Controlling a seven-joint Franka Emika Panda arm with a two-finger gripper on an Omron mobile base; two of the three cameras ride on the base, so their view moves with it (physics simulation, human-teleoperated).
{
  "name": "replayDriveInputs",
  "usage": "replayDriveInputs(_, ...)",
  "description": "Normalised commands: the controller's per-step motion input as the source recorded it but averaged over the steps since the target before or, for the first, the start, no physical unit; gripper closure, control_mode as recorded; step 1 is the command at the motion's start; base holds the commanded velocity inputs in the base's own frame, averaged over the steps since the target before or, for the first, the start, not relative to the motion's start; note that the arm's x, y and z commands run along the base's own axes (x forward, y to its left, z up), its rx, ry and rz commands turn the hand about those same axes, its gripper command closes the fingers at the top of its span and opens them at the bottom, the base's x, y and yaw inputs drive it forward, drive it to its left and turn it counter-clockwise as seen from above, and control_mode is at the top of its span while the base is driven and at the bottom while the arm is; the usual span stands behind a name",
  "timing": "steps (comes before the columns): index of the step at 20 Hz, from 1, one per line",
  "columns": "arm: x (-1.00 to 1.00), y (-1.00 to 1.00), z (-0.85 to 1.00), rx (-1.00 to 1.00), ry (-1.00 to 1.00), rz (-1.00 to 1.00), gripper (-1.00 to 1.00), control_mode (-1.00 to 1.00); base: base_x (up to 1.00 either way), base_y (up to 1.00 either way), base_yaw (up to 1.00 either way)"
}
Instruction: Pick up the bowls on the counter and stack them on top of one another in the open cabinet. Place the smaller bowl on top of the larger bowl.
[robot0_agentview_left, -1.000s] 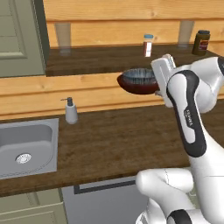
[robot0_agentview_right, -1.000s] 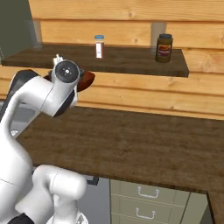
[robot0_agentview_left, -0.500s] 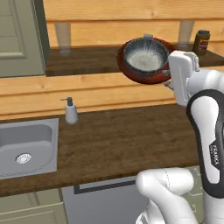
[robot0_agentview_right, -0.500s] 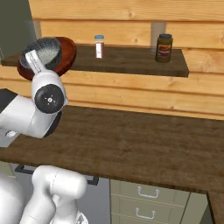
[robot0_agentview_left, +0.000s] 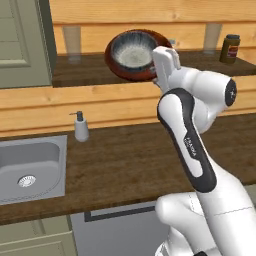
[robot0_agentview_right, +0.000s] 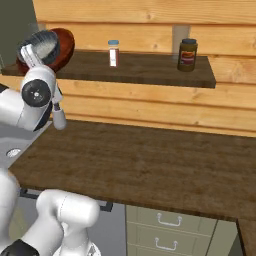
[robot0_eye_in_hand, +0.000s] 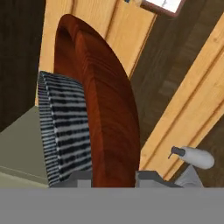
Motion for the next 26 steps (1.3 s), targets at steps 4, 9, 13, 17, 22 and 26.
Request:
replayDriveInputs(4,0.84,0.00,0.02,0.02,0.42,-0.08,1.00,-1.00,0.00,0.00,0.00)
replayDriveInputs(9,0.62,-0.01,0.00,0.03,0.33,-0.05,1.00,-1.00,0.00,0.00,0.00)
replayDriveInputs(13,0.62,0.00,0.00,0.00,0.11,-0.04,1.00,-1.00,0.00,0.00,0.00)
replayDriveInputs(17,0.66,0.00,0.00,0.00,0.10,-0.03,1.00,-1.00,0.00,0.00,0.00)
replayDriveInputs(22,0.65,0.00,-0.02,0.03,0.03,-0.03,1.00,-1.00,0.00,0.00,0.00)
replayDriveInputs(26,0.64,0.00,-0.19,0.03,-0.01,-0.02,-1.00,-1.00,0.00,0.00,0.00)
